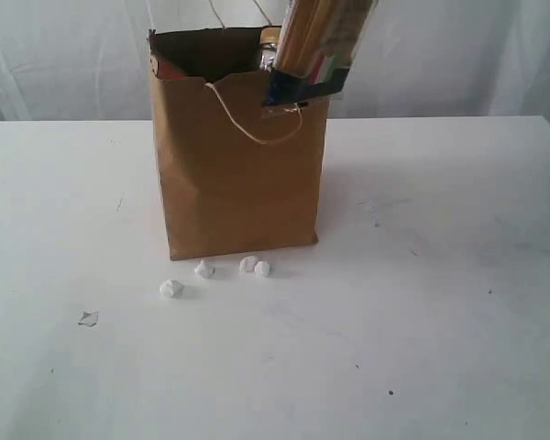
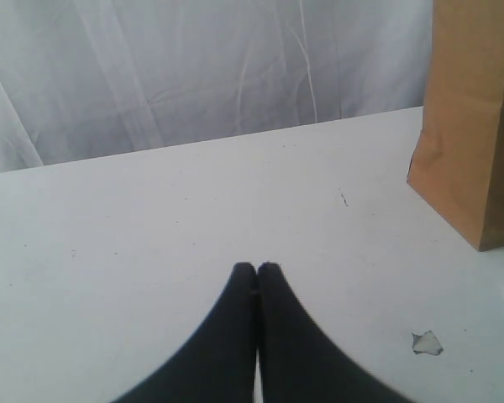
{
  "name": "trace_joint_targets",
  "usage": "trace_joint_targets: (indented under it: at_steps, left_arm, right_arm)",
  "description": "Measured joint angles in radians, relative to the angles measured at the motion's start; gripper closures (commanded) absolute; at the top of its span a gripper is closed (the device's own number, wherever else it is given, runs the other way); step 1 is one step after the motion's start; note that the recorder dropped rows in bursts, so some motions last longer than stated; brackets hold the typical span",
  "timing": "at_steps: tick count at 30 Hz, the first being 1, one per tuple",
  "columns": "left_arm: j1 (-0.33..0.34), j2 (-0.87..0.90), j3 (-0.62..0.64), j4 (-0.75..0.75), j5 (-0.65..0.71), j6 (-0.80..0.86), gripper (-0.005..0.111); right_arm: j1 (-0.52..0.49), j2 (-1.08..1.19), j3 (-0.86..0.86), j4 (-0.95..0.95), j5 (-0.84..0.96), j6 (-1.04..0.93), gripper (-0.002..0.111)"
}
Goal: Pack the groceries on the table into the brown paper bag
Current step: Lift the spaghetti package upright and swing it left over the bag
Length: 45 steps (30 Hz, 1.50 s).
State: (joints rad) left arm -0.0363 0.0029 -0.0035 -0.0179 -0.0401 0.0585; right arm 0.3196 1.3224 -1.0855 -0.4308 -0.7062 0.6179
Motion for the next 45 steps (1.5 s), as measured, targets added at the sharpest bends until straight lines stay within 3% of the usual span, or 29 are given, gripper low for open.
trace_joint_targets:
  at_steps: [5, 20, 31, 41, 45]
  left_arm:
    - [0.000, 0.000, 0.000, 0.000, 0.000, 0.000, 0.107]
    - [0.000, 0.000, 0.000, 0.000, 0.000, 0.000, 0.107]
    - [0.000, 0.000, 0.000, 0.000, 0.000, 0.000, 0.107]
    - [0.000, 0.000, 0.000, 0.000, 0.000, 0.000, 0.107]
    - [0.000, 0.000, 0.000, 0.000, 0.000, 0.000, 0.107]
  right_arm:
    - [0.000, -0.060, 0.000, -0.011, 0.075, -0.065, 0.108]
    - [-0.068, -0.305, 0.103, 0.028, 0.575, -0.224, 0.108]
    - [-0.068, -0.332, 0.257, 0.123, 0.632, -0.234, 0.108]
    - [-0.068, -0.332, 0.346, 0.189, 0.848, -0.248, 0.108]
    - [-0.068, -0.325, 0.351, 0.189, 0.837, -0.266, 0.108]
